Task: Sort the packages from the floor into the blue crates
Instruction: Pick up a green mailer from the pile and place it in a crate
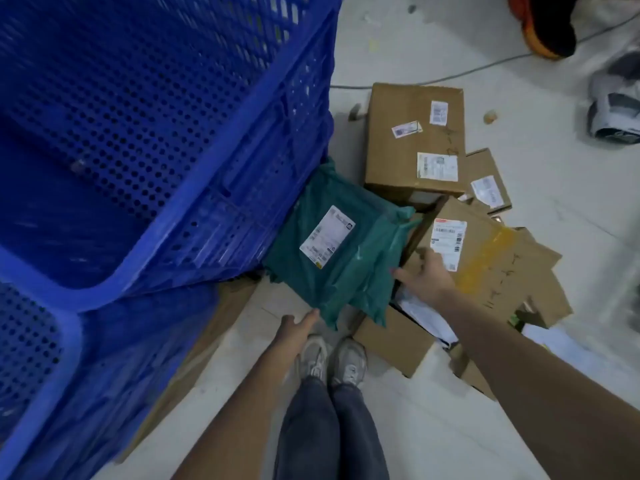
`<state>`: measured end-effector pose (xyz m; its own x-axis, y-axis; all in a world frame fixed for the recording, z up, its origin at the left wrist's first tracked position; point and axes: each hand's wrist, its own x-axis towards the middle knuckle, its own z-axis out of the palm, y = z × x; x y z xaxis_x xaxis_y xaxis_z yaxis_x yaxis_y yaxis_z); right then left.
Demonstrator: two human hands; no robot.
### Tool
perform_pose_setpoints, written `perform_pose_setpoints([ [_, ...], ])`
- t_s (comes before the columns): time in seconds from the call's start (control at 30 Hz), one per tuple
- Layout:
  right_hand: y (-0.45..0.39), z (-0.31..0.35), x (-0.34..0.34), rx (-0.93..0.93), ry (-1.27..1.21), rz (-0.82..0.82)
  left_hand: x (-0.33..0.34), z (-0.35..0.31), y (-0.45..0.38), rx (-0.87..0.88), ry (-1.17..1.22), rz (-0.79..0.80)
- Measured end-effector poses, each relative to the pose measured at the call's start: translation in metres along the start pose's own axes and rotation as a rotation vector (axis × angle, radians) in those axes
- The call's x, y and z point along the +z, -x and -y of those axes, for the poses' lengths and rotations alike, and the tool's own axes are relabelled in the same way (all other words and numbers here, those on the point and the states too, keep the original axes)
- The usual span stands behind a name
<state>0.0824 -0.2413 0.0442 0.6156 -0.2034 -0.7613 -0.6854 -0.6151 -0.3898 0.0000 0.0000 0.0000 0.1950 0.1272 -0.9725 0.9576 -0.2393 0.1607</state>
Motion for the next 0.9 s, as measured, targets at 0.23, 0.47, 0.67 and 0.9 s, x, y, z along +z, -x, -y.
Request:
perform_pose_setpoints([
  [0.23,-0.083,0.027,0.006,-0.298,0.057,-0.319,0.012,-0.009,-0.081,-0.047,0.377,0.073],
  [0.47,-0.151,0.052,0.004,-0.098,0.136,-0.065,0.017,-0.013,-0.132,-0.024,0.690,0.175],
  [0.67,-0.165,0.050,0.006,-0.006,0.113,0.198,0.023,-0.011,-0.145,-0.064,0.900,0.267],
  [0.9,-0.173,0.032,0.006,-0.008,0.016,0.206,0.024,-0.010,-0.150,-0.002,1.005,0.365],
])
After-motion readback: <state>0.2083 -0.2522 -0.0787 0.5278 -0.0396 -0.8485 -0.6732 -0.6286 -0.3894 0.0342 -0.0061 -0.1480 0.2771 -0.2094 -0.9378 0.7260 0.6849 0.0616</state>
